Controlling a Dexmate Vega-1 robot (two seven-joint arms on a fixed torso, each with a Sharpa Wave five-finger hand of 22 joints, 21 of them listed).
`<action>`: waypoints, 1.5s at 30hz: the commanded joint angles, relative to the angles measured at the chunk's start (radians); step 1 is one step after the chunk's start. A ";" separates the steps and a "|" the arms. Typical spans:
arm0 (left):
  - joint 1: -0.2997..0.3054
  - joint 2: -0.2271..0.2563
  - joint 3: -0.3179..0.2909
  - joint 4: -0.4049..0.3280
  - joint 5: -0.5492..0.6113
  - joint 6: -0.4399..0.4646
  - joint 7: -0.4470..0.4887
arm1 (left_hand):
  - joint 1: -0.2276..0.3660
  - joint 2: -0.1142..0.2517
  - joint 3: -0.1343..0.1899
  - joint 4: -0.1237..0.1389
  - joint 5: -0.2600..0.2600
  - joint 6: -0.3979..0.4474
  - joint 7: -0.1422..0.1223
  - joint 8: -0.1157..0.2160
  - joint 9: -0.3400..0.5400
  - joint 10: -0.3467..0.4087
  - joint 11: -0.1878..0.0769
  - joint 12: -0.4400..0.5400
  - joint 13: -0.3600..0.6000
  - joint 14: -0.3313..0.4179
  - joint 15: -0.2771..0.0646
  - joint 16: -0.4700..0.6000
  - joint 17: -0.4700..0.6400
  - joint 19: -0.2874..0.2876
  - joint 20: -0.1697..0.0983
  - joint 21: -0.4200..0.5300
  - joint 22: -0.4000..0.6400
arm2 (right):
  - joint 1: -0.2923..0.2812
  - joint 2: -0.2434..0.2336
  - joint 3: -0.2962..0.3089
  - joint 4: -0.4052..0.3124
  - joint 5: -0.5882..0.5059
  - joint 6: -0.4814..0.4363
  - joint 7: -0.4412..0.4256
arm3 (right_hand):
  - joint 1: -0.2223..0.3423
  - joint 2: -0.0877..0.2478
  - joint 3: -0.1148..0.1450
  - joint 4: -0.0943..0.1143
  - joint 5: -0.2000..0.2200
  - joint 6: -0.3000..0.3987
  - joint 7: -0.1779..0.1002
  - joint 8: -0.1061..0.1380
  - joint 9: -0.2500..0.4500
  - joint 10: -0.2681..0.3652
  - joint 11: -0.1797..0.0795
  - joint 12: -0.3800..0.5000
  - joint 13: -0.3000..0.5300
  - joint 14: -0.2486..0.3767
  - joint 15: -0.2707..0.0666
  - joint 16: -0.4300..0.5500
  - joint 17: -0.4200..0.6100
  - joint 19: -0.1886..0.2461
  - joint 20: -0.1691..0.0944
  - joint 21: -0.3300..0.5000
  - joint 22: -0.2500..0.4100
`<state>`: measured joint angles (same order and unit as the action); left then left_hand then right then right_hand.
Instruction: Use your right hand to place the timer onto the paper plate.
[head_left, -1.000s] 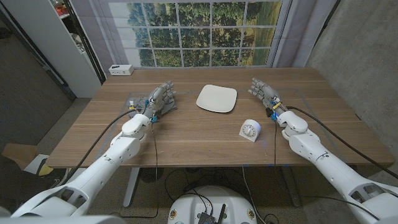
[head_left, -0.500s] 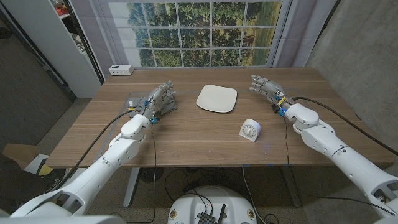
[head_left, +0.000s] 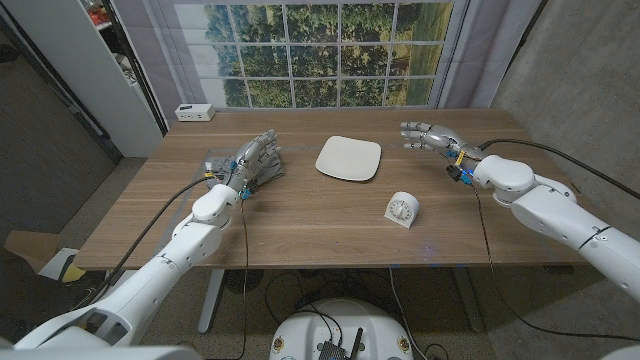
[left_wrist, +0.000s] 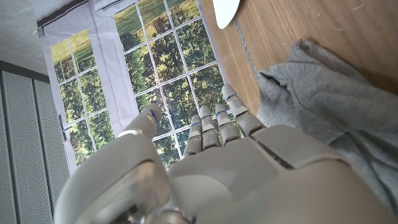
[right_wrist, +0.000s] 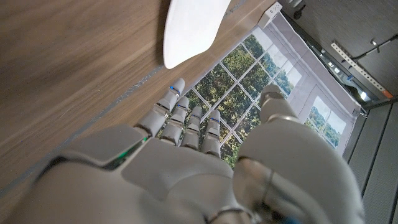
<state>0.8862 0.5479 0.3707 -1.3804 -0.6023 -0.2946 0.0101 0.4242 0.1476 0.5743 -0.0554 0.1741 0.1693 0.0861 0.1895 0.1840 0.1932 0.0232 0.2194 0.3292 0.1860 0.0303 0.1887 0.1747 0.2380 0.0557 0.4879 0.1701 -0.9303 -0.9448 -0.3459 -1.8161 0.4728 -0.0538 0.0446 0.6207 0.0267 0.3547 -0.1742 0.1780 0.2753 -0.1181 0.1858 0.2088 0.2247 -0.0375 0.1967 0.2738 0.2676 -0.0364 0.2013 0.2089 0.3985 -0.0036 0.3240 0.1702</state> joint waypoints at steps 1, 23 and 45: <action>-0.004 0.011 0.001 0.010 0.003 -0.008 -0.019 | 0.002 -0.001 0.003 -0.002 0.004 0.011 -0.002 0.009 0.004 0.010 -0.001 0.005 0.002 0.013 0.000 0.005 0.004 0.002 0.001 -0.002 0.005 | -0.062 -0.177 0.048 -0.206 -0.017 -0.179 0.010 | 0.016 -0.015 0.003 -0.007 0.006 -0.015 -0.003 0.002 0.003 -0.008 -0.017 -0.001 0.003 0.008 -0.100 0.006 -0.001 0.004 0.009 -0.007 0.002; -0.037 -0.001 0.015 0.072 -0.002 -0.036 -0.082 | -0.002 0.000 0.006 -0.005 0.004 0.022 -0.002 0.010 0.005 0.018 -0.002 0.007 -0.003 0.021 -0.001 0.005 0.005 -0.002 0.006 -0.012 0.005 | -0.152 -0.367 0.072 -0.499 -0.056 -0.485 -0.063 | 0.044 -0.052 -0.013 0.005 0.013 -0.012 -0.047 0.016 0.002 -0.020 -0.038 0.007 0.006 -0.019 -0.085 0.004 -0.003 -0.025 0.045 -0.040 0.004; -0.047 -0.020 0.027 0.106 -0.001 -0.057 -0.101 | -0.004 0.002 0.008 -0.007 0.005 0.028 -0.002 0.010 0.005 0.021 -0.001 0.008 -0.008 0.023 -0.002 0.004 0.005 -0.001 0.007 -0.020 0.006 | -0.058 -0.347 -0.057 -0.695 -0.082 -0.933 -0.125 | 0.054 -0.073 -0.029 0.016 0.020 0.036 -0.050 0.032 0.001 0.024 0.004 0.030 0.011 -0.037 -0.077 0.010 0.001 -0.013 0.045 -0.056 0.006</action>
<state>0.8450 0.5407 0.3896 -1.2949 -0.6038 -0.3447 -0.0845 0.4242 0.1475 0.5783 -0.0594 0.1740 0.1879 0.0854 0.1971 0.1838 0.2036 0.0231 0.2194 0.3201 0.1983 0.0287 0.1886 0.1745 0.2326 0.0609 0.4687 0.1749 -1.0241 -1.3103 -0.3493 -2.4330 0.3923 -0.6984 -0.0296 0.6725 -0.0330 0.3320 -0.1595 0.1935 0.3005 -0.1712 0.2167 0.2090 0.2235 -0.0458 0.2142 0.2812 0.2342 -0.0410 0.2013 0.2073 0.3755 0.0410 0.2697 0.1700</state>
